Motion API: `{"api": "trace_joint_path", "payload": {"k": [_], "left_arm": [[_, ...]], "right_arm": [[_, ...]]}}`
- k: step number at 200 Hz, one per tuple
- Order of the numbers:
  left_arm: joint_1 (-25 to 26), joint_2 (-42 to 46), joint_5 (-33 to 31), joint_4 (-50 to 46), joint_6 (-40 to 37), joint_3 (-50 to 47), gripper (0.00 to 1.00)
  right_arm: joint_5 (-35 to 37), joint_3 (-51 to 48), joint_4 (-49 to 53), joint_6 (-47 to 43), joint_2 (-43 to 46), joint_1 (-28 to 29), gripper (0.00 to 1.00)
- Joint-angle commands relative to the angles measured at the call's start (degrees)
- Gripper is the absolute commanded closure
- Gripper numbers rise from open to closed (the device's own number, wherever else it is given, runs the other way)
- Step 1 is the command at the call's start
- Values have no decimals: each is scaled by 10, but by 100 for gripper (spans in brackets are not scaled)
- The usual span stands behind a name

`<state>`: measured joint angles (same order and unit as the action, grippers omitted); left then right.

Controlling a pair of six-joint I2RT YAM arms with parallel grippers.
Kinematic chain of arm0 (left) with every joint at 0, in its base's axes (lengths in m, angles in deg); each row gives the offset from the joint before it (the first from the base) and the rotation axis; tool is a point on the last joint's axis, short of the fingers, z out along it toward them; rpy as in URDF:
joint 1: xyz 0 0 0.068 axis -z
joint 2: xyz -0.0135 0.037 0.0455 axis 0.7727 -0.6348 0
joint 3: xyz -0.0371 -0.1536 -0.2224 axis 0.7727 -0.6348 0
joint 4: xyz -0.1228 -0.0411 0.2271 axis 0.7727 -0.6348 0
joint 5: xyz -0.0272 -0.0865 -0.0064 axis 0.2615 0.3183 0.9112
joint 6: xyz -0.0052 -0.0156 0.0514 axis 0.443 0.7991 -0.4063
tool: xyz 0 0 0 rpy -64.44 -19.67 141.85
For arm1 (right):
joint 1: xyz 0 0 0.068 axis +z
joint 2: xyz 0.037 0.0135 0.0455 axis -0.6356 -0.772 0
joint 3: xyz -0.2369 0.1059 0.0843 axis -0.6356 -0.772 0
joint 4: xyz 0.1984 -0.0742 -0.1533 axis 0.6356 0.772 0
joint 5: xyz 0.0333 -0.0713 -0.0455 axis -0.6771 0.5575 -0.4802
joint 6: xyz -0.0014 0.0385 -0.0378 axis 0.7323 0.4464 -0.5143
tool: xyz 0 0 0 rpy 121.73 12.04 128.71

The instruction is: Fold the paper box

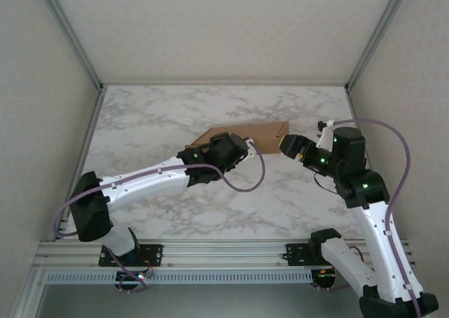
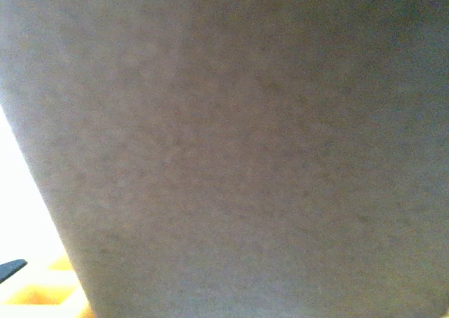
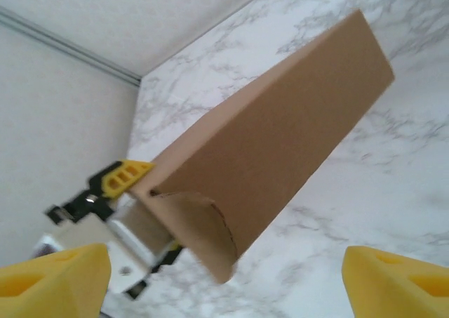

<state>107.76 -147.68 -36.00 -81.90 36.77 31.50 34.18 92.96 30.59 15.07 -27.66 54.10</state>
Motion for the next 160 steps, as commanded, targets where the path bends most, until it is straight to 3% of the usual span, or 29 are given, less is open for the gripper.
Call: {"api": "trace_joint_path", "payload": {"k": [1,60,92,109,127,133,144,160], "left_arm": [[-3,-1,54,-181,24,46,68],[6,-41,108,-351,29,150,68],[10,-45,138,-382,15,168,62],[10,-50,145,-388,11,177,60],[11,-56,154,-388,7,177,59],[11,-60,157,-389,5,176,58],[12,-65,162,-389,2,176,57],[12,-77,167,-387,-4,177,54]], "right_arm": [[47,33,51,-92,-25,10,17],[86,52,42,-73,-90,14,18],[3,59,-2,-45,-193,14,20],[-45,66,-30,-40,-271,15,33],[-87,82,-48,-51,-344,18,65],[-101,88,-53,-56,-365,21,72],[-129,98,-61,-63,-401,30,79],[-157,119,-49,-86,-458,53,81]]}}
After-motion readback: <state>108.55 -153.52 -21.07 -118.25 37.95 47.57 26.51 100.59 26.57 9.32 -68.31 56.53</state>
